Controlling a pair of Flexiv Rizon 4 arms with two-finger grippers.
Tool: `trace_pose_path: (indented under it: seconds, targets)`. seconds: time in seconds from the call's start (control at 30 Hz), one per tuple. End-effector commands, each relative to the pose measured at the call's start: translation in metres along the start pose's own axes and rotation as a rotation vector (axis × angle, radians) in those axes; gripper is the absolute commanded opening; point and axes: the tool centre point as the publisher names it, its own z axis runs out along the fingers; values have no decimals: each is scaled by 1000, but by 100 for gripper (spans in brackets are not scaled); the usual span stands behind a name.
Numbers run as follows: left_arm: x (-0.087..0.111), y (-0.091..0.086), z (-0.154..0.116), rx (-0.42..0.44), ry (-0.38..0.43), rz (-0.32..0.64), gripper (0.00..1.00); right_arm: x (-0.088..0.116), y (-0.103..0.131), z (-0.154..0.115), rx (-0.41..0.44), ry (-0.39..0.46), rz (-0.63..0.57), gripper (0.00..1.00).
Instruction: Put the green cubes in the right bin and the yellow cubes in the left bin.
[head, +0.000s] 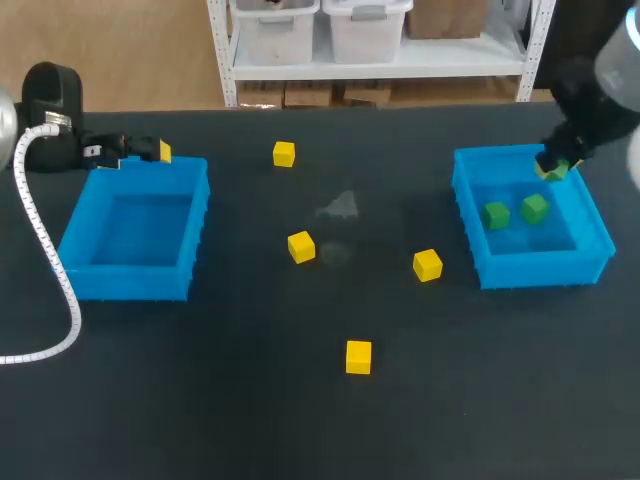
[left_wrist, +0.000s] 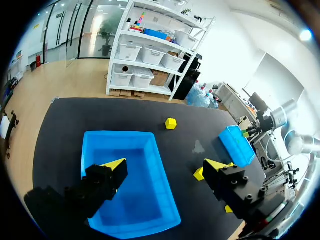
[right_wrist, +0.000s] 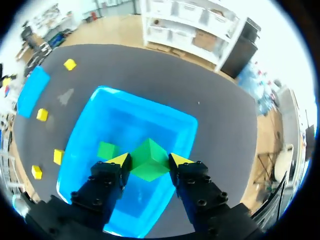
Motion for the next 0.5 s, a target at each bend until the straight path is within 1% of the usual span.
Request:
trace_pose_path:
  seconds: [0.03,0.07,0.1,0.13,0.17,0.2,0.23,0.27,0.3,0.5]
  targets:
    - [1,2,0,9,-5,2,100,9,8,-6,-80,-80,-62,7]
    - [1,2,0,9,-5,2,100,9,10,-6,-91,-81,-78,15]
    - [1,2,0,9,-5,2,100,9,13,-7,-102,-80,-97,20]
    - [1,2,0,9,-5,2,100,9,15,-7,-107,-80,-107,15]
    - [1,2,0,9,-5,2,100,9,17,-7,-113,-78,-129,14]
    - [1,2,0,9,-5,2,100,9,19,-8,-119,-77,-145,17]
    - [1,2,0,9,-5,2,100,8,20,-8,-122,-79,-148,27]
    - [1,2,0,9,-5,2,100,8,20,-9,-124,-78,-158,44]
    - [1,2,0,9,-5,2,100,7,21,-10,-126,-80,-161,100]
    - [1,2,0,9,-5,2,100,4,19,-15,-138,-114,-153,100]
